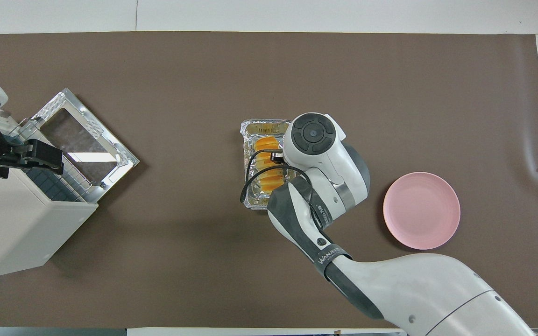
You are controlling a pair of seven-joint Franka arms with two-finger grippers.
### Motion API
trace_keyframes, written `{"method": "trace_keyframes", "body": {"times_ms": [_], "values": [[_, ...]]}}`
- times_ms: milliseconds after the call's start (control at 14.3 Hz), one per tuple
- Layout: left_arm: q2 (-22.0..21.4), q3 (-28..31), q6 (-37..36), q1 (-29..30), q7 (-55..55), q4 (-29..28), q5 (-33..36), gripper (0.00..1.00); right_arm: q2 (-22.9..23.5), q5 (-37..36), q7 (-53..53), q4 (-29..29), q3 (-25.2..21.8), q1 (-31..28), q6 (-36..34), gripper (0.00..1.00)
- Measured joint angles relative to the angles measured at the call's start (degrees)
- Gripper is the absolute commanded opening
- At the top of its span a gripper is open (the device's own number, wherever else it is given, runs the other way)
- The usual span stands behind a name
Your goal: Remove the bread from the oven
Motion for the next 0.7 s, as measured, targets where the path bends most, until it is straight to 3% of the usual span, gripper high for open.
{"method": "trace_keyframes", "body": {"times_ms": [490, 700], "values": [[-0.2, -0.12, -0.57, 0.15, 1.0, 0.53, 0.0, 1.0, -0.06, -0.01, 0.0, 0.72, 0.05, 0.61, -0.04, 0.0], [-0.21, -0.13, -0.43, 0.36, 1.34, -0.05, 0.0, 1.0, -0.14, -0.01, 0.0, 3.74, -0.06, 0.49, -3.21, 0.0]]}}
